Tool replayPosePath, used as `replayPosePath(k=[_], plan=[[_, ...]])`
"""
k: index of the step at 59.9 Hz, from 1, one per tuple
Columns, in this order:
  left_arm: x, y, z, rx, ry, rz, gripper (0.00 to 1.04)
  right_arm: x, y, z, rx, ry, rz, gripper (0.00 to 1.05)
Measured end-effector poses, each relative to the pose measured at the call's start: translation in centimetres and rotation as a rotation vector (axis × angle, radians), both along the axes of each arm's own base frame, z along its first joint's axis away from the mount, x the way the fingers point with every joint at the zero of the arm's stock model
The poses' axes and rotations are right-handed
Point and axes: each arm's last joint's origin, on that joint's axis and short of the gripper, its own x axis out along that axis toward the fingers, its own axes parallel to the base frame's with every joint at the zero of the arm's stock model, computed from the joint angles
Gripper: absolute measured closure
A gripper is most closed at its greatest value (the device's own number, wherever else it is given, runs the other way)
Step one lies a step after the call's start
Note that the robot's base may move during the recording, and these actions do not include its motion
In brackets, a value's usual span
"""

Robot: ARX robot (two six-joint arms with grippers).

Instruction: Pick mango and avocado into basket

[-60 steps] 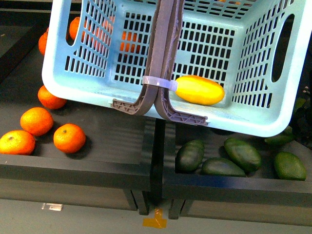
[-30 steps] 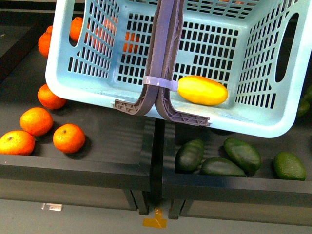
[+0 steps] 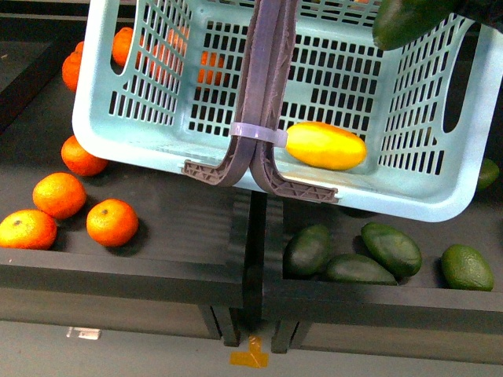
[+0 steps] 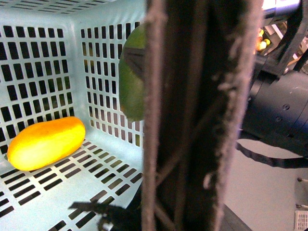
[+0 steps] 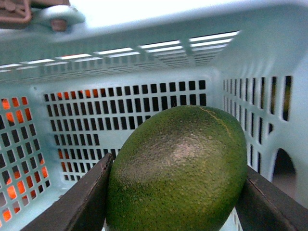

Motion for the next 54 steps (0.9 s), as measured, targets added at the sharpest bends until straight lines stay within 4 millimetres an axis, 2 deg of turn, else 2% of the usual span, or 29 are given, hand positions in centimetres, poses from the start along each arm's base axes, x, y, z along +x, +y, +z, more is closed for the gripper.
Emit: replayPosePath(k=[8,13,14,23,28,30,31,33,38,44,54], plan=[[0.0,0.0,0.0,0.0,0.0,0.0,1.0,0.1,0.2,0.3,-0.029,-0.037,0.0,0.19],[0.0,0.0,0.0,0.001,0.0,0.002,1.0,-0.3,0.0,1.6,-0.082,-0.115,-0.029,0.07],[0.0,0.0,0.0,0.001,-0.001,0.001,1.0,-0.5,-0.1,1.9,-0.103,-0.131,-0.039,0.08],[0.1,0.0,-0.1,0.004,0.005,0.008,1.0,-4.8,-0.2,4.3,-0.209,-0.186,-0.077,0.09],[0.1,0.0,-0.1,0.005,0.002,0.006,1.0,-7.7,0.2,4.5,-0.244,-0.18,-0.069,0.09],[0.1,0.0,-0.1,0.006,0.0,0.005,1.0,-9.6,0.6,4.1,-0.264,-0.157,-0.061,0.09],[0.1,0.0,-0.1,0.005,0.001,0.006,1.0,-10.8,0.8,3.5,-0.278,-0.153,-0.039,0.1],[0.1,0.0,-0.1,0.005,0.002,0.006,1.0,-12.0,0.7,2.6,-0.268,-0.22,0.014,0.17],[0.0,0.0,-0.1,0.001,0.004,0.0,1.0,-14.2,-1.7,1.1,-0.264,-0.403,0.026,0.37],[0.1,0.1,-0.1,0.004,0.003,0.006,1.0,-15.6,-3.9,0.2,-0.289,-0.425,0.02,0.55],[0.0,-0.1,-0.1,0.003,0.003,0.0,1.0,-17.1,-6.0,-1.4,-0.306,-0.417,0.027,0.81]])
